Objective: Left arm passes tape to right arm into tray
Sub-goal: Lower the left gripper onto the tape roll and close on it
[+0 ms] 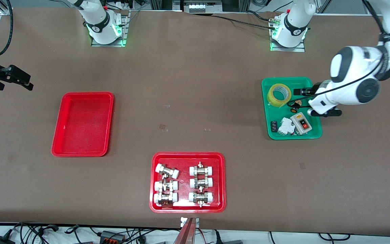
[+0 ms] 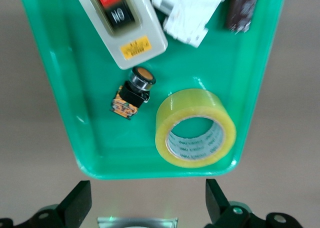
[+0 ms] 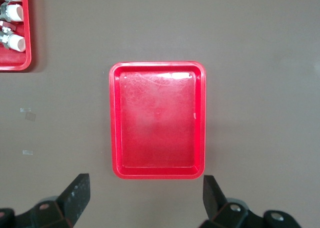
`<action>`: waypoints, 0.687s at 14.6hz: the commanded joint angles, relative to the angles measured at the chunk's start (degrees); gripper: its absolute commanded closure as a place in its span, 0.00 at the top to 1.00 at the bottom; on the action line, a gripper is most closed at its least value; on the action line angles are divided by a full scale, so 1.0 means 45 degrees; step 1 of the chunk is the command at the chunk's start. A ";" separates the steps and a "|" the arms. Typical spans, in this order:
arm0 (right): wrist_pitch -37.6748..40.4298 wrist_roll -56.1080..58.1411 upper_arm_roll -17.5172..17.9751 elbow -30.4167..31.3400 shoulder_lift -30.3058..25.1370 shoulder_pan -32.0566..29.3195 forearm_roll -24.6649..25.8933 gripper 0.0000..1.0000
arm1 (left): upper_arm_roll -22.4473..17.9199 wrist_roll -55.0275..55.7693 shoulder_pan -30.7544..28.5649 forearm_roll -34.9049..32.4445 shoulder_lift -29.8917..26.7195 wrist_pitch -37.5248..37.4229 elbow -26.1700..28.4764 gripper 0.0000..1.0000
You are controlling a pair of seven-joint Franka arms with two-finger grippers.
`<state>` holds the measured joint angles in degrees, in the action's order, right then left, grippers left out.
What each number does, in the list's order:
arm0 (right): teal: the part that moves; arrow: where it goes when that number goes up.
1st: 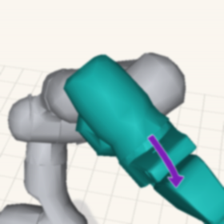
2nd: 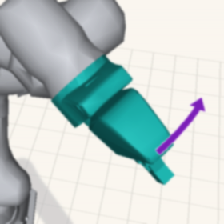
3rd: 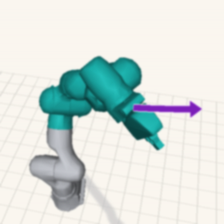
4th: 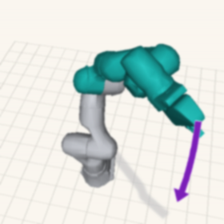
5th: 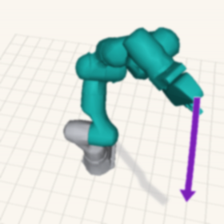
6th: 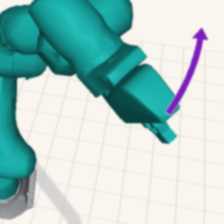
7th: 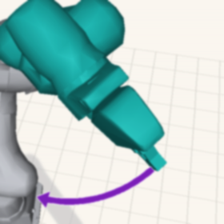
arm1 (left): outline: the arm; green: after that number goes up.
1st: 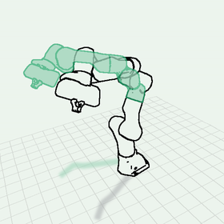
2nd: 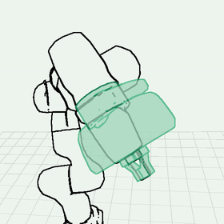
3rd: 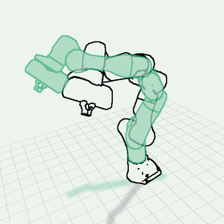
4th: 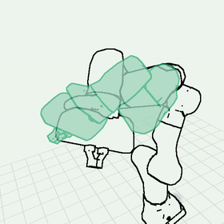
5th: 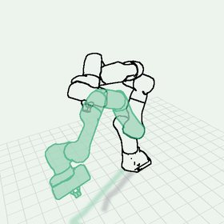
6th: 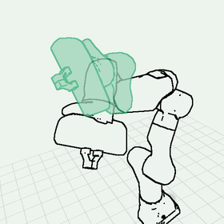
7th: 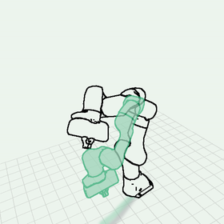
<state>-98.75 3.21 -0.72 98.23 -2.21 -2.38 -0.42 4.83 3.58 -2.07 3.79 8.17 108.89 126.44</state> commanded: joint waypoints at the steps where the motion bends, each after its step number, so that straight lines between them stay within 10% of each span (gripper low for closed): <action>1: 0.0127 -0.0030 0.0179 -0.0209 0.0061 -0.0175 0.0034 1.00 | 0.0138 -0.0033 -0.0068 0.0292 0.0075 0.1114 0.1296 1.00; 10: 0.0127 -0.0088 0.0179 -0.0189 0.0080 -0.0195 0.0014 1.00 | 0.0138 -0.0033 -0.0224 0.0877 0.1640 0.2657 0.1590 0.90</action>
<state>-98.74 3.21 -0.70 98.21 -2.09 -2.38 -0.42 5.01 3.58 -2.55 6.28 14.96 119.72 133.43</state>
